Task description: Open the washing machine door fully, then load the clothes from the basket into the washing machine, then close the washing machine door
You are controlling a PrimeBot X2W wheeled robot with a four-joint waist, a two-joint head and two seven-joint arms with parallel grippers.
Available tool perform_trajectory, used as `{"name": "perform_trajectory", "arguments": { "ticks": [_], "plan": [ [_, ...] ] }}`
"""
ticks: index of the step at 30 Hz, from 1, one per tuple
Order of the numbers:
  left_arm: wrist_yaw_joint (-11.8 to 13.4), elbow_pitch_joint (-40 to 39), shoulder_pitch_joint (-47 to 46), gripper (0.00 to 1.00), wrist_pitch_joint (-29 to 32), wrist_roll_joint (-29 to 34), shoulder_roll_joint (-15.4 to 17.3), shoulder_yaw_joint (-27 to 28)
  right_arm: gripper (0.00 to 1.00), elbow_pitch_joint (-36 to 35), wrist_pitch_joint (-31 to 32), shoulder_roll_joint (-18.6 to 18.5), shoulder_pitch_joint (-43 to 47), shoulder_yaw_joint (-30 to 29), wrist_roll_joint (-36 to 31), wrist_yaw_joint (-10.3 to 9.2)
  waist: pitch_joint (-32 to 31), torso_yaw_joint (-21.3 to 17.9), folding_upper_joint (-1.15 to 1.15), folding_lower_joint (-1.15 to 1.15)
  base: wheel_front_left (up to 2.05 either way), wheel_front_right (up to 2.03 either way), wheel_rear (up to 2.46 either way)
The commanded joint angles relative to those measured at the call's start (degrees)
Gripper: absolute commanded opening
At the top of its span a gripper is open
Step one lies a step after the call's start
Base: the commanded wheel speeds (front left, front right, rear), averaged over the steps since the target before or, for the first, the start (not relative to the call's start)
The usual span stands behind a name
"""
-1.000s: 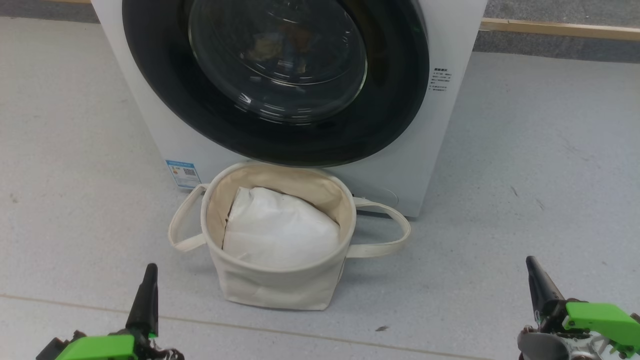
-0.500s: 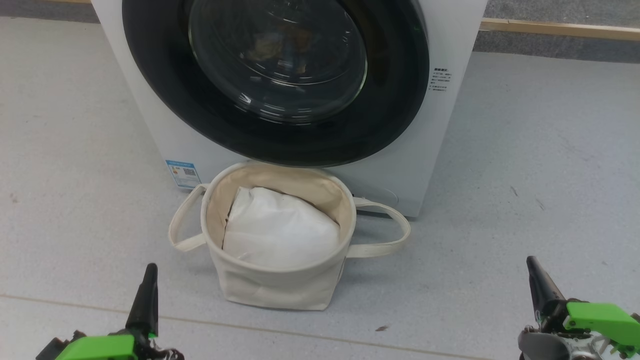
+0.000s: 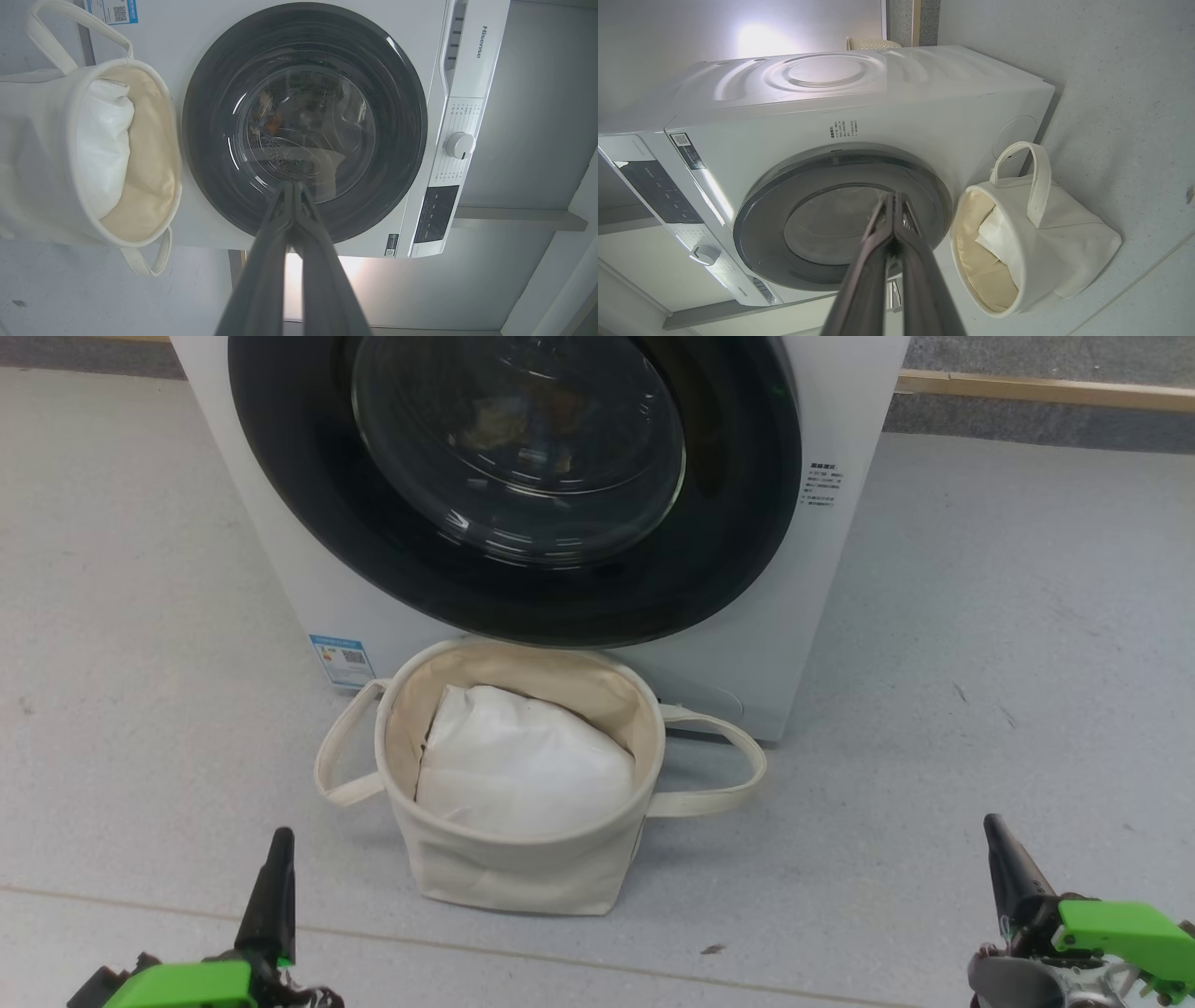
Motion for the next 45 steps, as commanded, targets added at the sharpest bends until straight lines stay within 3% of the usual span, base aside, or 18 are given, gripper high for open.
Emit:
{"name": "perform_trajectory", "arguments": {
  "ticks": [1, 45],
  "plan": [
    [-0.4, -2.2, -2.4, 0.00, 0.5, -0.2, 0.8, 2.0, 0.00, -1.8, 0.5, -0.8, -2.7, 0.9, 0.0, 0.00, 0.0, 0.0, 0.00, 0.00, 0.00, 0.00, 0.00],
    [-0.4, -2.2, -2.4, 0.00, 0.4, -0.2, 0.8, 2.0, 0.00, -1.8, 0.8, -0.4, -2.7, 0.5, -0.3, 0.00, 0.0, 0.0, 0.00, 0.00, 0.00, 0.00, 0.00]
  ]
}}
